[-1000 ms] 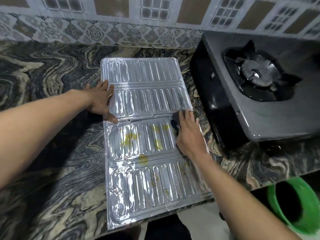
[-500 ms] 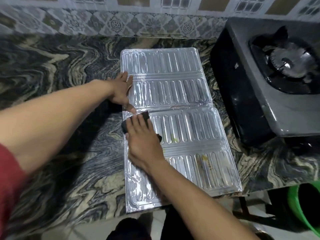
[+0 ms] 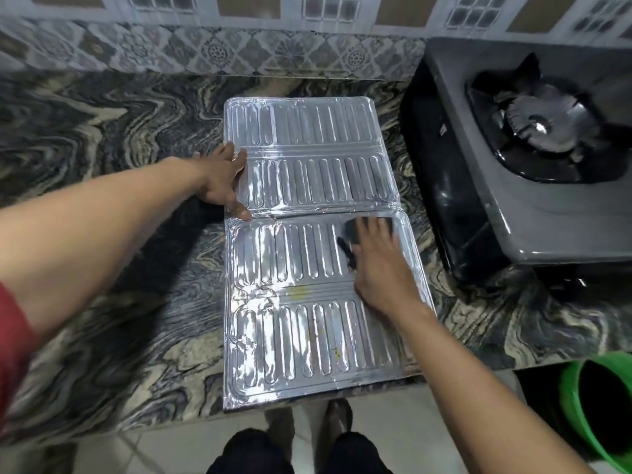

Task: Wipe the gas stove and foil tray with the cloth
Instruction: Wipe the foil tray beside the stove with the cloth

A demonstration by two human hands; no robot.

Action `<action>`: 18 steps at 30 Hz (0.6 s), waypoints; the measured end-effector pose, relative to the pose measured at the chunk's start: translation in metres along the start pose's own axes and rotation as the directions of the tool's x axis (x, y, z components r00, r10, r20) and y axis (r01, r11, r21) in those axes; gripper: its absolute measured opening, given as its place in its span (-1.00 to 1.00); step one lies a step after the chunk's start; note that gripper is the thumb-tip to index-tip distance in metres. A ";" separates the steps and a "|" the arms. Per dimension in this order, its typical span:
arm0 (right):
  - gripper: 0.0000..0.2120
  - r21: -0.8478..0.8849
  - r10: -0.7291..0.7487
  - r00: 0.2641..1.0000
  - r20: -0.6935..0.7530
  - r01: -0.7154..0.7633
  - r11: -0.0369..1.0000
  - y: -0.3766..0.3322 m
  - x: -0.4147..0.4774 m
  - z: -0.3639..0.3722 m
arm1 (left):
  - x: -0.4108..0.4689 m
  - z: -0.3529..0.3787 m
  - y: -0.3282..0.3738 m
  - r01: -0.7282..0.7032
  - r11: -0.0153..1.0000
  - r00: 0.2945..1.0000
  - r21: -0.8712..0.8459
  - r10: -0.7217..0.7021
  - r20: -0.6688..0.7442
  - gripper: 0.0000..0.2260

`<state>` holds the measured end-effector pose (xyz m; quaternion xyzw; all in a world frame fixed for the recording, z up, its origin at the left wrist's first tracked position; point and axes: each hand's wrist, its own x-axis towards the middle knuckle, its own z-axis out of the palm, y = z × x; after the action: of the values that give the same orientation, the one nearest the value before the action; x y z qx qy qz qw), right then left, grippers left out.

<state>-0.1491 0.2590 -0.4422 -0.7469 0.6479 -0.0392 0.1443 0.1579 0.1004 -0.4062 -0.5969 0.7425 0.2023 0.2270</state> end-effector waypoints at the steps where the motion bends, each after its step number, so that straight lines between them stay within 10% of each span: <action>1: -0.41 0.008 0.032 0.999 -0.002 -0.032 0.999 0.010 -0.003 -0.004 | -0.004 0.001 0.002 0.003 1.000 1.000 -0.012 -0.003 -0.016 0.24; 7: -0.50 0.047 0.075 0.997 0.013 -0.075 0.996 0.018 -0.003 -0.009 | -0.049 0.030 0.014 -0.124 0.992 0.959 0.008 0.122 -0.255 -0.16; 18: -0.53 0.062 0.022 0.999 0.034 -0.024 0.998 0.025 -0.030 -0.013 | -0.077 0.060 0.019 -0.113 0.982 0.988 0.153 0.127 -0.085 -0.23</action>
<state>-0.1805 0.2835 -0.4330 -0.7352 0.6522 -0.0452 0.1789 0.1595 0.1995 -0.4103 -0.5415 0.7998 0.1318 0.2228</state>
